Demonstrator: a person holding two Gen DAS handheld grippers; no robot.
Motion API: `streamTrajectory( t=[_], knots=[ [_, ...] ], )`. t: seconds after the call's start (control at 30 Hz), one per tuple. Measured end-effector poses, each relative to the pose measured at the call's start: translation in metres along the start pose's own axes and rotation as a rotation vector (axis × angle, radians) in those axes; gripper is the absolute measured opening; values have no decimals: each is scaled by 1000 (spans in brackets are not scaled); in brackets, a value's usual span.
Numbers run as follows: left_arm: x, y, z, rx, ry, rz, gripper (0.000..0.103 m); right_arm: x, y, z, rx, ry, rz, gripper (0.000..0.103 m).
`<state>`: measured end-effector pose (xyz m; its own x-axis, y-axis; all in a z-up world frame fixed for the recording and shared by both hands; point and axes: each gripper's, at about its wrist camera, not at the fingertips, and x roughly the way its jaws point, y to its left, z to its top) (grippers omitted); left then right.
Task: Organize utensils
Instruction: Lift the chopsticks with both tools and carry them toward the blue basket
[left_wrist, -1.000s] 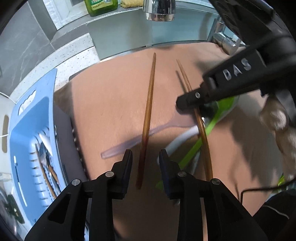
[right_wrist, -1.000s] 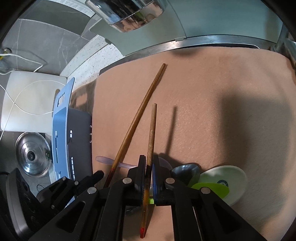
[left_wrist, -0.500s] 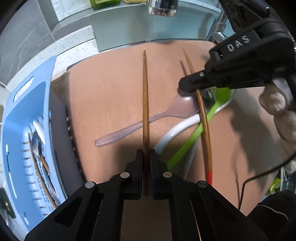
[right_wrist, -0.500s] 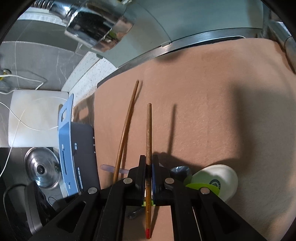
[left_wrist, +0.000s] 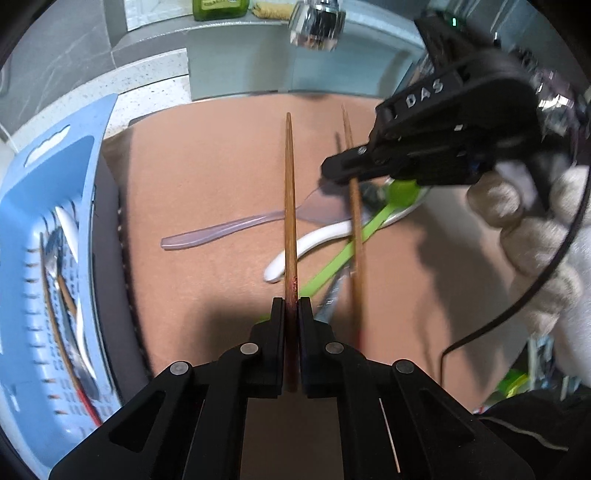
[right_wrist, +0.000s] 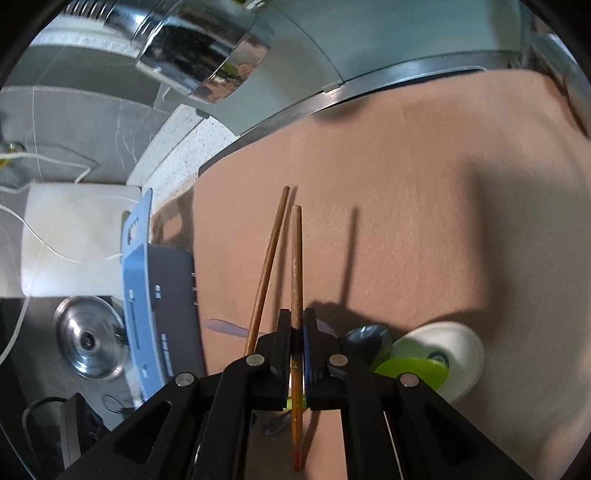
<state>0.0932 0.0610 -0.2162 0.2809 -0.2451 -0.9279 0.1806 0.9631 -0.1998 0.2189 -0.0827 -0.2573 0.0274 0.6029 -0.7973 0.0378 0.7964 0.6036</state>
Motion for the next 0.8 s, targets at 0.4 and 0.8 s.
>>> streamTrajectory(
  t=[0.4,0.8],
  knots=[
    [-27,-16,-9,9,-48,-5,5,-17,9,-1,10,-40,27,5],
    [-77,34,-16,-60,-134,43,5,-42,59,-20,-104,-93,45,5]
  ],
)
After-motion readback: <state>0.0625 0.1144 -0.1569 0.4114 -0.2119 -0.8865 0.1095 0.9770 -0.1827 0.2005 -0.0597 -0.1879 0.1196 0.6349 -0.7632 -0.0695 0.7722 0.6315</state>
